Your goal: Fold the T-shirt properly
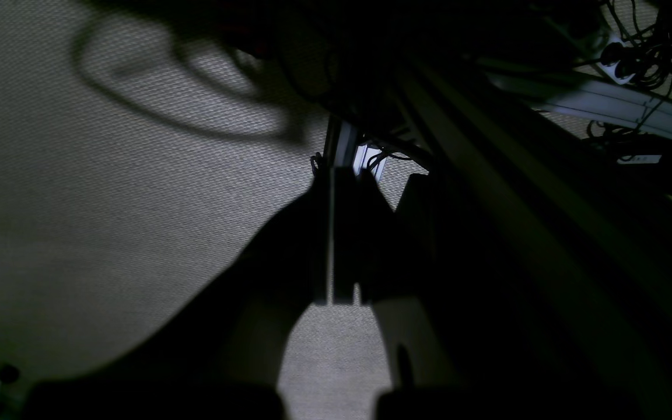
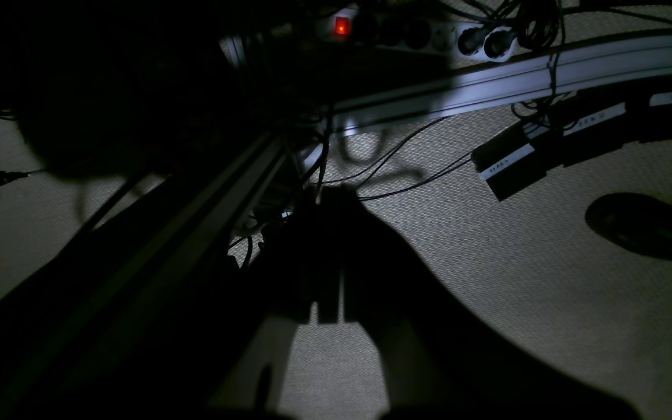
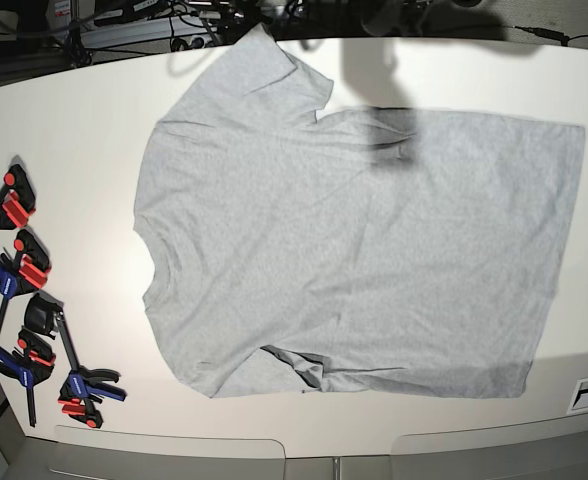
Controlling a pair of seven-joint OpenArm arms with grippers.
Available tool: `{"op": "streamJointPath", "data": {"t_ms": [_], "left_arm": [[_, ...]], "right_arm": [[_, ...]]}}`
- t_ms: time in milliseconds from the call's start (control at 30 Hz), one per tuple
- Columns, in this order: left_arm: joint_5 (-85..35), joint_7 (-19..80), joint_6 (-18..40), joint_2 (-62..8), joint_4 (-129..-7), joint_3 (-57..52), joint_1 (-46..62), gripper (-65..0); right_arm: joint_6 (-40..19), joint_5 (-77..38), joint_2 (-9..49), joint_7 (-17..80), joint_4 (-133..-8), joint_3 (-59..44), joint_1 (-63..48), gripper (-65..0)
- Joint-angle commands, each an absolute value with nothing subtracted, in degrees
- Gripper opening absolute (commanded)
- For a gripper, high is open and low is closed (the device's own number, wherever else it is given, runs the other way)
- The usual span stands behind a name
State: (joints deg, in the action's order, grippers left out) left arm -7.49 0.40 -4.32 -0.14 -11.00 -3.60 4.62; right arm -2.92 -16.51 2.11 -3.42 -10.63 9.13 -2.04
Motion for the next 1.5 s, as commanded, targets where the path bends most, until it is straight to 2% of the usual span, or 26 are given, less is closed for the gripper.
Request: {"op": "streamJointPath", "data": {"t_ms": [0, 1133, 1467], "left_arm": [[-7.5, 0.2, -5.0, 0.1, -11.3, -3.7, 4.9, -65.0], [-7.6, 0.2, -5.0, -0.1, -11.4, -3.7, 5.5, -65.0], [-15.7, -0.9, -4.9, -3.6, -25.8, -3.7, 17.6, -65.0]], "right_arm": [[-2.6, -16.6, 2.4, -4.0, -11.0, 9.0, -1.9, -65.0], [-2.6, -16.6, 2.6, -4.0, -11.0, 9.0, -2.1, -65.0], [-2.6, -16.6, 5.3, -9.9, -16.9, 9.0, -9.9, -65.0]]}}
